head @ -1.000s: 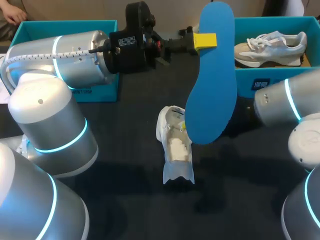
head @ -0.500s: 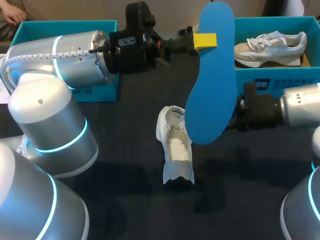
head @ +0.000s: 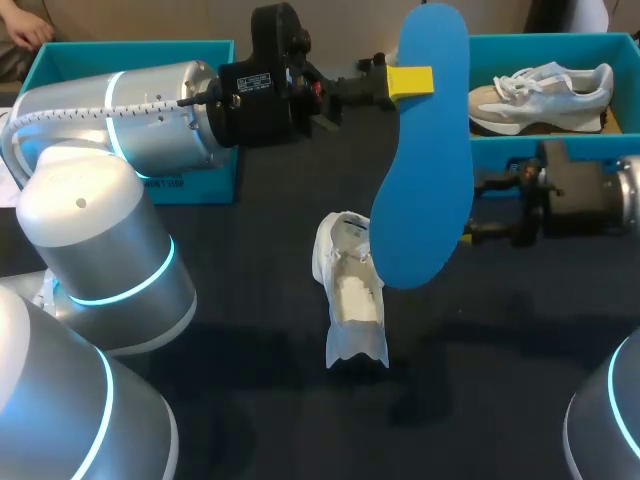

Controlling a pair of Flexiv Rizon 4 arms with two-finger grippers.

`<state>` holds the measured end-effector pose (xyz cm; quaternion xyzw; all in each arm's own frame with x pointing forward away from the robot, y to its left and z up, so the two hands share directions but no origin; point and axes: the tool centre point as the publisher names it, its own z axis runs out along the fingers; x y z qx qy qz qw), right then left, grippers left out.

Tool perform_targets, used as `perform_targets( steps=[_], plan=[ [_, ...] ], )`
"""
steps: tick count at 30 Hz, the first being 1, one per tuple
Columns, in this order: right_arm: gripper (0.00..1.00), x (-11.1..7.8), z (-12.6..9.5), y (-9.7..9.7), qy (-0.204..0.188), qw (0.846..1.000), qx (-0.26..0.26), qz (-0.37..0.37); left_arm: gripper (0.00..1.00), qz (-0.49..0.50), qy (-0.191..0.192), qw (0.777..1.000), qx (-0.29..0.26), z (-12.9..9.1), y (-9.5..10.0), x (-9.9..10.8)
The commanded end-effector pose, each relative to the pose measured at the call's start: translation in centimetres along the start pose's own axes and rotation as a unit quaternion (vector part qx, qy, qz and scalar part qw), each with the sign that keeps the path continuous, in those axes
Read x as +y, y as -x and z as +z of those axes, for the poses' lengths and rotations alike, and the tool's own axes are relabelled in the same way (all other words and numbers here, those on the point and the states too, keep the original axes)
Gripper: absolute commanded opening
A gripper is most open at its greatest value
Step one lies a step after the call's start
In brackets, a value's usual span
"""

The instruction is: Take the shoe out of the shoebox, open the shoe tongue, remove and reinsert the insole, then place the shoe into the shoebox

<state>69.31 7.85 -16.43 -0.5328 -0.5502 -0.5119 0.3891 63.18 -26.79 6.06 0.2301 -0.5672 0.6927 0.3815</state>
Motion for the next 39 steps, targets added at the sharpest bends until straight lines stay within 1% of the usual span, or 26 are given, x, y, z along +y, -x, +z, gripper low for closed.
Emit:
perform_targets(
  steps=[1, 3, 4, 12, 15, 17, 18, 19, 23, 24, 25, 26, 29, 31, 34, 35, 36, 37, 38, 39],
  plan=[
    [1.00, -0.1, -1.6, -0.5, -0.004, 1.000, 0.003, 0.001, 0.00, 0.000, 0.000, 1.000, -0.001, 0.0, 0.0, 0.1],
    [1.00, 0.1, -1.9, -0.7, -0.004, 1.000, -0.015, 0.007, 0.00, 0.000, 0.000, 1.000, -0.001, 0.0, 0.0, 0.1],
    [1.00, 0.2, -1.9, -0.9, -0.011, 1.000, -0.004, 0.017, 0.00, 0.000, 0.000, 1.000, -0.001, 0.0, 0.0, 0.1],
    [1.00, 0.2, -1.9, -0.9, -0.011, 1.000, -0.004, 0.017, 0.00, 0.000, 0.000, 1.000, -0.001, 0.0, 0.0, 0.1],
    [1.00, 0.2, -1.9, -0.9, -0.011, 1.000, -0.004, 0.017, 0.00, 0.045, 0.018, 0.999, -0.007, -0.5, 0.4, 0.1],
    [1.00, 0.2, -1.9, -0.9, -0.011, 1.000, -0.004, 0.017, 0.00, 0.081, 0.021, 0.996, -0.014, -1.0, 0.5, 0.0],
    [1.00, 0.2, -1.9, -0.9, -0.011, 1.000, -0.004, 0.017, 0.00, 0.104, 0.033, 0.994, -0.008, -1.3, 0.6, 0.0],
    [1.00, 0.2, -1.9, -0.9, -0.011, 1.000, -0.004, 0.017, 0.00, 0.117, 0.027, 0.993, -0.008, -1.5, 0.6, 0.0],
    [1.00, 0.2, -1.9, -0.9, -0.011, 1.000, -0.004, 0.017, 0.00, 0.191, 0.030, 0.981, -0.005, -2.5, 0.9, 0.1],
    [1.00, 0.2, -1.9, -0.9, -0.011, 1.000, -0.004, 0.017, 0.00, 0.234, 0.042, 0.971, -0.005, -3.0, 1.2, 0.2],
    [1.00, 0.2, -1.9, -0.9, -0.011, 1.000, -0.004, 0.017, 0.00, 0.251, 0.035, 0.967, -0.003, -3.3, 1.4, 0.2],
    [1.00, 0.2, -1.9, -0.9, -0.011, 1.000, -0.004, 0.017, 0.00, 0.289, 0.048, 0.956, 0.001, -3.6, 1.5, 0.2],
    [1.00, 0.2, -1.9, -0.9, -0.011, 1.000, -0.004, 0.017, 0.00, 0.363, 0.063, 0.930, 0.015, -4.4, 2.2, 0.5],
    [1.00, 0.2, -1.9, -0.9, -0.011, 1.000, -0.004, 0.017, 0.00, 0.434, 0.084, 0.897, 0.016, -5.0, 3.0, 0.5],
    [1.00, 0.2, -1.9, -0.9, -0.011, 1.000, -0.004, 0.017, 0.00, 0.522, 0.099, 0.847, 0.018, -5.5, 3.9, 0.5],
    [1.00, 0.2, -1.9, -0.9, -0.011, 1.000, -0.004, 0.017, 0.00, 0.565, 0.112, 0.817, 0.025, -5.6, 4.3, 0.5],
    [1.00, 0.2, -1.9, -0.9, -0.011, 1.000, -0.004, 0.017, 0.00, 0.575, 0.119, 0.809, 0.028, -5.7, 4.5, 0.6],
    [1.00, 0.2, -1.9, -0.9, -0.011, 1.000, -0.004, 0.017, 0.00, 0.610, 0.116, 0.783, 0.032, -5.6, 4.7, 0.6],
    [1.00, 0.2, -1.9, -0.9, -0.011, 1.000, -0.004, 0.017, 0.00, 0.635, 0.123, 0.761, 0.039, -5.7, 5.0, 0.6],
    [1.00, 0.2, -1.9, -0.9, -0.011, 1.000, -0.004, 0.017, 0.00, 0.663, 0.133, 0.735, 0.047, -5.7, 5.2, 0.7]
  ],
)
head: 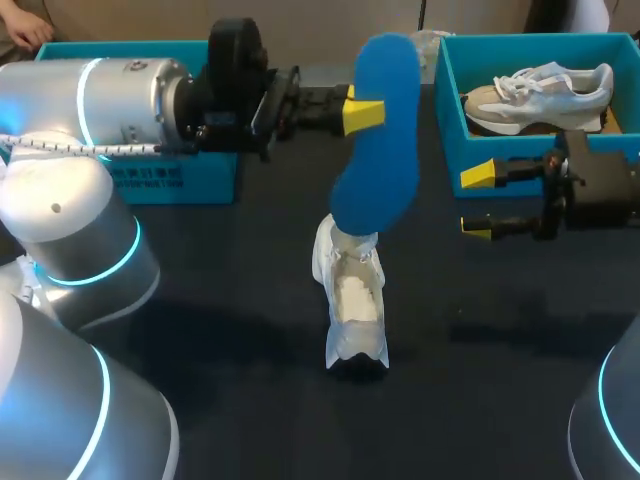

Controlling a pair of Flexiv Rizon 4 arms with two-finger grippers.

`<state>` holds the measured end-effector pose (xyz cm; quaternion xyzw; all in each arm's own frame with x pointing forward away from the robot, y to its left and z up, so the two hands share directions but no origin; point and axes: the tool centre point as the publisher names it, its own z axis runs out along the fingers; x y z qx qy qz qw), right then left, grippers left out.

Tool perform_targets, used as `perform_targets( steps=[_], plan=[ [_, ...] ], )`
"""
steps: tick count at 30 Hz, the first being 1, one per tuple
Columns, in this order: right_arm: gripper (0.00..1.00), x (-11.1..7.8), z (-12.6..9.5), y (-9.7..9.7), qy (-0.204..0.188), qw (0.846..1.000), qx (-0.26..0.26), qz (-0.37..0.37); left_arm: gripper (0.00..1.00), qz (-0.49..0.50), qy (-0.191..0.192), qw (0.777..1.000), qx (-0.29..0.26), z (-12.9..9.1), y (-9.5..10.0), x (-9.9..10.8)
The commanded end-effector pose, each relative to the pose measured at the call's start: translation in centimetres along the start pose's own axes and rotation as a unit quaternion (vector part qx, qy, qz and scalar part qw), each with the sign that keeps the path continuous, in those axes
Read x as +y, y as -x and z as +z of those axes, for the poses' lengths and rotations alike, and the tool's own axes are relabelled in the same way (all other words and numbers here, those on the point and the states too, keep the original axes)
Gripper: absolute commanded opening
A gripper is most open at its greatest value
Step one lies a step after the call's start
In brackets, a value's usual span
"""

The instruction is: Take the shoe out of the shoebox, open the shoe tongue, remove and reinsert the insole, then place the shoe into the shoebox

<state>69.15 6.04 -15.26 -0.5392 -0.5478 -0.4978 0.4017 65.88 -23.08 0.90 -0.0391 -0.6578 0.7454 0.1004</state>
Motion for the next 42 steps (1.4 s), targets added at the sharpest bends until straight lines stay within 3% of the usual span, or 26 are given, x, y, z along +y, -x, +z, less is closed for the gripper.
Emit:
perform_targets(
  steps=[1, 5, 26, 29, 33, 35, 37, 42],
  plan=[
    [1.00, 0.0, 0.1, 0.0, 0.000, 1.000, -0.001, 0.001, 0.00, 0.364, 0.061, 0.928, 0.055, -0.6, 0.6, 0.8],
    [1.00, 0.0, 0.1, 0.0, 0.000, 1.000, -0.001, 0.001, 0.00, 0.426, 0.047, 0.902, 0.050, -0.8, 1.2, 1.4],
    [1.00, 0.0, 0.1, 0.0, 0.000, 1.000, -0.001, 0.001, 0.00, 0.419, 0.043, 0.906, 0.035, -0.6, 1.3, 1.6],
    [1.00, 0.0, 0.1, 0.0, 0.000, 1.000, -0.001, 0.001, 0.00, 0.483, 0.058, 0.873, 0.048, -0.6, 1.1, 3.4],
    [1.00, 0.0, 0.1, -0.1, 0.001, 1.000, -0.002, 0.006, 0.00, 0.529, 0.052, 0.845, 0.065, -1.1, 1.0, 5.0],
    [1.00, 0.0, 0.1, -0.1, 0.002, 1.000, -0.006, 0.008, 0.00, 0.568, 0.068, 0.817, 0.073, -1.2, 0.8, 5.9],
    [1.00, 0.0, 0.1, -0.3, 0.001, 1.000, -0.006, 0.009, 0.00, 0.574, 0.067, 0.813, 0.074, -1.3, 0.8, 6.4],
    [1.00, 0.2, 0.0, -0.8, -0.002, 1.000, -0.014, 0.011, 0.00, 0.636, 0.081, 0.763, 0.082, -1.6, 0.5, 8.4]
  ],
)
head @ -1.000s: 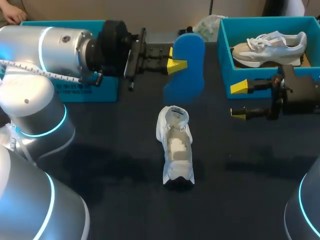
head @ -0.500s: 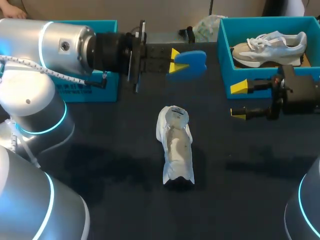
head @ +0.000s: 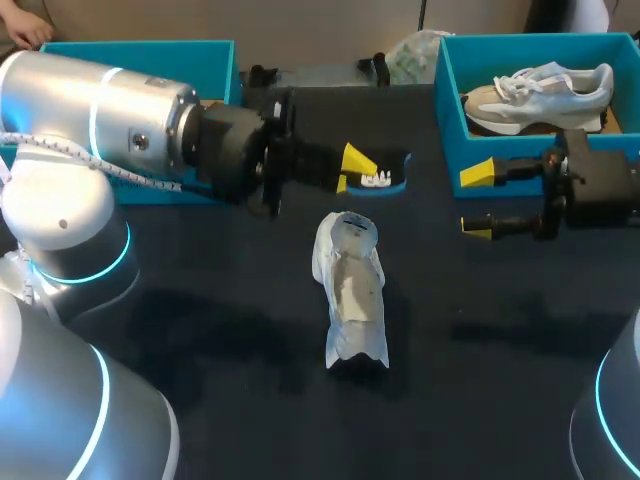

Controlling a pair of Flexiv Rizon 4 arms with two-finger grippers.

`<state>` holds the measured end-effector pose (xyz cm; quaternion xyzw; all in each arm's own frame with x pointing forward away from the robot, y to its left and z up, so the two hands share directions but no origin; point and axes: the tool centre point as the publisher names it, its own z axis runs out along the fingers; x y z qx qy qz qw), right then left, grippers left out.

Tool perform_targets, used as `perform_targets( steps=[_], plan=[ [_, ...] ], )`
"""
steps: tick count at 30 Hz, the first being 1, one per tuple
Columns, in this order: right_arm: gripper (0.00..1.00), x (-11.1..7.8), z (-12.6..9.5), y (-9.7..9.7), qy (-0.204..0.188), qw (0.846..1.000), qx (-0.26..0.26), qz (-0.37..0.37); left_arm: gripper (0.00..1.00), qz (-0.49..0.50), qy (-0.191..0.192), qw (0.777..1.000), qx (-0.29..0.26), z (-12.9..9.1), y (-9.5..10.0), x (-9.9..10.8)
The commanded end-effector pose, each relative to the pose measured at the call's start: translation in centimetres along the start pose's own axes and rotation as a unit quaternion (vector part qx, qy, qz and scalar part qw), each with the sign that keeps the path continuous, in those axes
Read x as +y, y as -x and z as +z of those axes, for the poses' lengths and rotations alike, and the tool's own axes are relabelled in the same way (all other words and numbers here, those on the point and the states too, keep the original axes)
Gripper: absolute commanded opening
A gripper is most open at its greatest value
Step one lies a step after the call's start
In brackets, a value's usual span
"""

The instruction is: Take the shoe out of the shoebox, open the shoe tongue, remove and reinsert the insole, then place the shoe into the shoebox

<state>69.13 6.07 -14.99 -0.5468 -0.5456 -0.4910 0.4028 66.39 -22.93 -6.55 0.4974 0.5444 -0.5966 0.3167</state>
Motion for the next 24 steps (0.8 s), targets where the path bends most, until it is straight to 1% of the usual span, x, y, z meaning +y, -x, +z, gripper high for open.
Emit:
perform_targets(
  steps=[1, 2, 3, 4, 10, 11, 12, 18, 24],
  plan=[
    [1.00, 0.2, 0.0, -0.6, -0.001, 1.000, -0.009, 0.003, 0.00, 0.042, 0.005, 0.999, -0.003, -0.1, -1.4, -0.2],
    [1.00, 0.2, -0.1, -0.7, -0.001, 1.000, -0.010, 0.003, 0.00, 0.064, 0.013, 0.998, -0.002, 0.0, -1.6, -0.1],
    [1.00, 0.3, -0.1, -0.9, -0.001, 1.000, -0.011, 0.003, 0.00, 0.067, 0.012, 0.998, -0.002, 0.0, -1.9, -0.1],
    [1.00, 0.3, -0.2, -1.0, -0.001, 1.000, -0.012, 0.003, 0.00, 0.086, 0.023, 0.996, 0.002, 0.1, -2.0, -0.1],
    [1.00, 0.6, -0.3, -1.8, 0.000, 1.000, -0.008, 0.009, 0.00, 0.130, 0.040, 0.991, 0.013, 0.1, -3.7, 0.3],
    [1.00, 0.6, -0.2, -2.0, 0.000, 1.000, -0.007, 0.009, 0.00, 0.149, 0.048, 0.988, 0.017, 0.2, -4.0, 0.4],
    [1.00, 0.7, -0.1, -2.2, 0.000, 1.000, -0.007, 0.009, 0.00, 0.142, 0.047, 0.989, 0.015, 0.2, -4.2, 0.4],
    [1.00, 0.8, 1.2, -3.3, -0.021, 1.000, -0.011, 0.012, 0.00, 0.204, 0.078, 0.975, 0.035, 0.7, -5.8, 1.3],
    [1.00, 0.6, 2.5, -3.7, -0.037, 0.999, -0.011, 0.018, 0.00, 0.225, 0.086, 0.970, 0.046, 1.2, -6.8, 1.7]
  ],
)
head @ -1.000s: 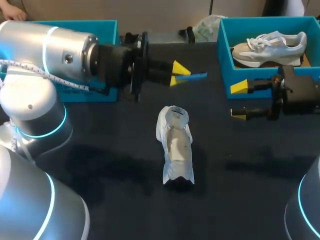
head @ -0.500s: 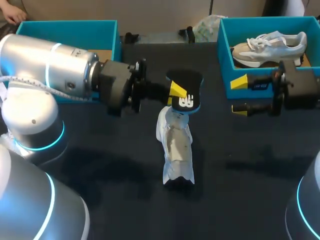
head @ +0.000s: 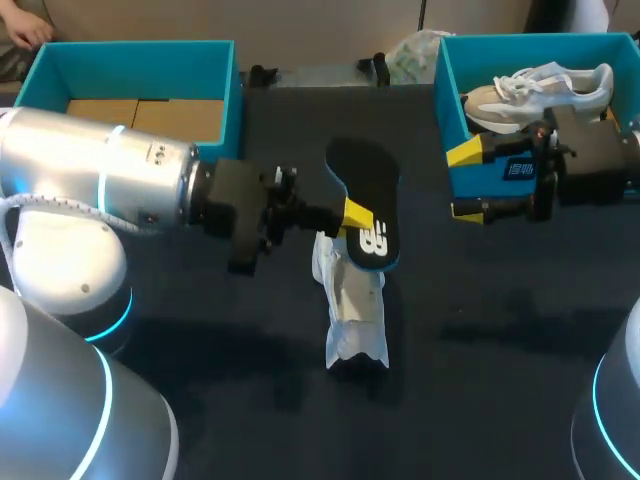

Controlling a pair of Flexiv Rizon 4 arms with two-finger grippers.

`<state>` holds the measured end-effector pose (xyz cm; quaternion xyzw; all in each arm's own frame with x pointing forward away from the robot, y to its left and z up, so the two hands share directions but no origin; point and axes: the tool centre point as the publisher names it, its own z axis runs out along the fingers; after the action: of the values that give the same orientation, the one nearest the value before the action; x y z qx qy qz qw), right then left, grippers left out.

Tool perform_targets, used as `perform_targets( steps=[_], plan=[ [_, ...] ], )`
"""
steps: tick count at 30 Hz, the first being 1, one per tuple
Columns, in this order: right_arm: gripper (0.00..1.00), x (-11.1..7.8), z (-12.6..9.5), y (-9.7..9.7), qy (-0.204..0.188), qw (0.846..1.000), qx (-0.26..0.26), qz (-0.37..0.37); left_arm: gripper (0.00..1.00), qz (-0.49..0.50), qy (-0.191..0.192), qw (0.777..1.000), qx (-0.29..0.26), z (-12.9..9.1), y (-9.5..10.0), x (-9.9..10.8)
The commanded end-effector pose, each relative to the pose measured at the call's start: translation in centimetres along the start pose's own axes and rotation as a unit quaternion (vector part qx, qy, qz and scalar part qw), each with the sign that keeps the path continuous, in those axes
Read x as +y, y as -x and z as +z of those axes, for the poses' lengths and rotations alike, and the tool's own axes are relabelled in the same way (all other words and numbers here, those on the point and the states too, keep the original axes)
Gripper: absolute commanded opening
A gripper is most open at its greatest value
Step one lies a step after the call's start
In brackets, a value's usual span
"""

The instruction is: Take the shoe out of the shoebox, open the shoe tongue, remove and reinsert the insole, then place the shoe into the shoebox

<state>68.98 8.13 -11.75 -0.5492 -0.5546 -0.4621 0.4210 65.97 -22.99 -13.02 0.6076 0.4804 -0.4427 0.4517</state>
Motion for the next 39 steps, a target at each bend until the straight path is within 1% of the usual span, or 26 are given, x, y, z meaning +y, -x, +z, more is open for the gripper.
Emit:
perform_targets(
  steps=[1, 4, 5, 6, 13, 14, 15, 17, 19, 20, 21, 22, 25, 39],
  plan=[
    [1.00, 0.6, 1.3, -0.2, -0.011, 1.000, 0.000, 0.000, 0.00, 0.012, 0.009, 1.000, 0.002, 0.6, -0.5, -0.5],
    [1.00, 0.6, 2.0, -0.2, -0.017, 1.000, 0.001, 0.001, 0.00, 0.036, 0.012, 0.999, 0.010, 1.1, -0.7, -0.6],
    [1.00, 0.6, 2.1, -0.1, -0.019, 1.000, 0.002, 0.001, 0.00, 0.034, 0.011, 0.999, 0.008, 1.3, -0.6, -0.6],
    [1.00, 0.6, 2.3, 0.0, -0.021, 1.000, 0.003, 0.001, 0.00, 0.051, 0.013, 0.999, 0.010, 1.4, -0.5, -0.6],
    [1.00, 0.4, 2.9, 0.3, -0.026, 1.000, 0.006, 0.004, 0.00, 0.067, 0.010, 0.998, 0.010, 2.2, -0.1, -0.9],
    [0.96, 0.4, 3.1, 0.3, -0.027, 1.000, 0.007, 0.004, 0.00, 0.068, 0.009, 0.998, 0.010, 2.4, -0.1, -0.9],
    [0.88, 0.4, 3.2, 0.3, -0.031, 0.999, 0.007, 0.003, 0.00, 0.076, 0.006, 0.997, 0.012, 2.6, 0.0, -1.0],
    [0.86, 0.4, 3.5, 0.3, -0.034, 0.999, 0.009, 0.003, 0.00, 0.083, 0.006, 0.996, 0.011, 3.1, 0.0, -1.1],
    [0.79, 0.4, 3.7, 0.4, -0.038, 0.999, 0.010, 0.002, 0.00, 0.090, 0.004, 0.996, 0.009, 3.6, 0.1, -1.2],
    [0.74, 0.4, 3.8, 0.4, -0.039, 0.999, 0.011, 0.002, 0.00, 0.092, 0.003, 0.996, 0.010, 3.8, 0.1, -1.2],
    [0.57, 0.4, 3.9, 0.4, -0.039, 0.999, 0.011, 0.002, 0.00, 0.094, 0.002, 0.996, 0.010, 4.0, 0.2, -1.3],
    [0.53, 0.4, 4.0, 0.4, -0.041, 0.999, 0.013, 0.002, 0.00, 0.096, 0.001, 0.995, 0.009, 4.1, 0.2, -1.3],
    [0.49, 0.4, 4.2, 0.5, -0.043, 0.999, 0.015, 0.001, 0.00, 0.096, 0.002, 0.995, 0.006, 4.5, 0.3, -1.3],
    [0.39, 0.5, 4.4, 0.5, -0.051, 0.998, 0.022, 0.001, 0.00, 0.097, 0.011, 0.995, 0.001, 5.8, -0.1, -0.9]
  ],
)
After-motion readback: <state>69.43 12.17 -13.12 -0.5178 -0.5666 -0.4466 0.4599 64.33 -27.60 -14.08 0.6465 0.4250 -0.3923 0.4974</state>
